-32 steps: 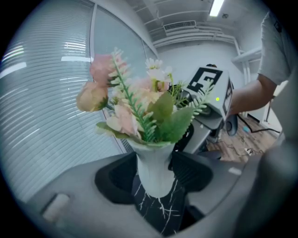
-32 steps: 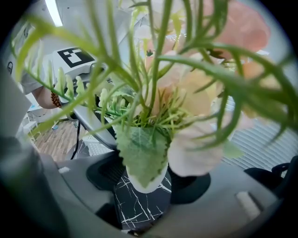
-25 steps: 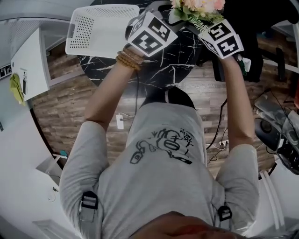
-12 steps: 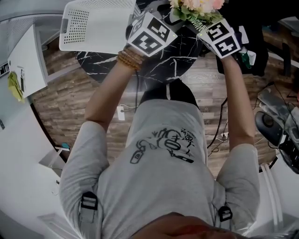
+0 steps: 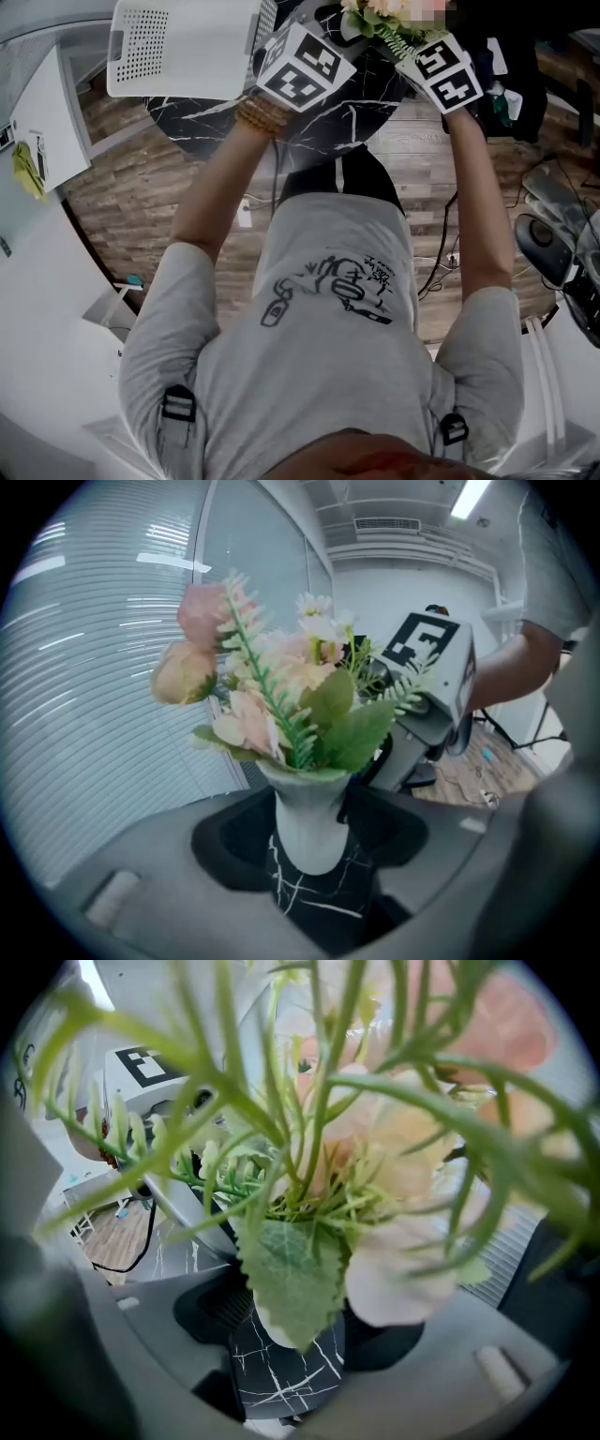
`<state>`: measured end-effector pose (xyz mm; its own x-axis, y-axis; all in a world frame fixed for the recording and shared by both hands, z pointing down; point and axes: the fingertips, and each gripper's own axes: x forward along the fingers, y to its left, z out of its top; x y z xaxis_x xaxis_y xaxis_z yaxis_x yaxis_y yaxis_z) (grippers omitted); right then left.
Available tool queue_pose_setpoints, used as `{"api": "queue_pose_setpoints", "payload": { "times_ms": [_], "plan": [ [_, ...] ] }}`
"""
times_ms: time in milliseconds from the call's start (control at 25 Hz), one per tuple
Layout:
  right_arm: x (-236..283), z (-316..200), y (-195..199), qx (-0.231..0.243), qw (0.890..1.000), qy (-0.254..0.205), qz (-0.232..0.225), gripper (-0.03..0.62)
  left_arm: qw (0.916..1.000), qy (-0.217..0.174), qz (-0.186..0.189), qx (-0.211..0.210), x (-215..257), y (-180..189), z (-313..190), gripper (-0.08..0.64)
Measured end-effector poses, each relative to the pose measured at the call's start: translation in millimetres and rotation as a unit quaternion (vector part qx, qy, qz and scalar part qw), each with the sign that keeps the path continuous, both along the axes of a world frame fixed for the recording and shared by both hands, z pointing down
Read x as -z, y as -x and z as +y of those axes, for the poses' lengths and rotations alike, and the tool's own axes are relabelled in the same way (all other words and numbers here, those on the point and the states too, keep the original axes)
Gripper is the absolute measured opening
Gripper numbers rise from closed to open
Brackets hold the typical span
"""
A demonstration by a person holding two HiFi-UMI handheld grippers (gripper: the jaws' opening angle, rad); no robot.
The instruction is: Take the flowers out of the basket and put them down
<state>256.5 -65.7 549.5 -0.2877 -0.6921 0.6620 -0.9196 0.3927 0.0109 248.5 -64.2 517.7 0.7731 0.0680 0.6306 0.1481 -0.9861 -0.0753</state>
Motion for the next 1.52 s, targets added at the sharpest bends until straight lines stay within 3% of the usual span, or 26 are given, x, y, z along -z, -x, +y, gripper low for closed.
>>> {"api": "queue_pose_setpoints", "payload": {
  "times_ms": [1120,1320,1520],
  "plan": [
    [-40.5,13.5,17.4,0.004,1.000,0.009,-0.003,0.291,0.9997,0.018,0.008,0.011,-40.4,16.8,13.1,0.238],
    [-43.9,13.7,12.4,0.008,1.000,0.001,0.018,0.293,0.9997,0.016,0.011,0.014,-39.9,17.9,13.4,0.238],
    [-39.8,13.8,17.9,0.004,1.000,-0.004,-0.001,0.295,0.9998,0.013,0.010,0.011,-39.7,17.7,13.2,0.239]
  ]
}}
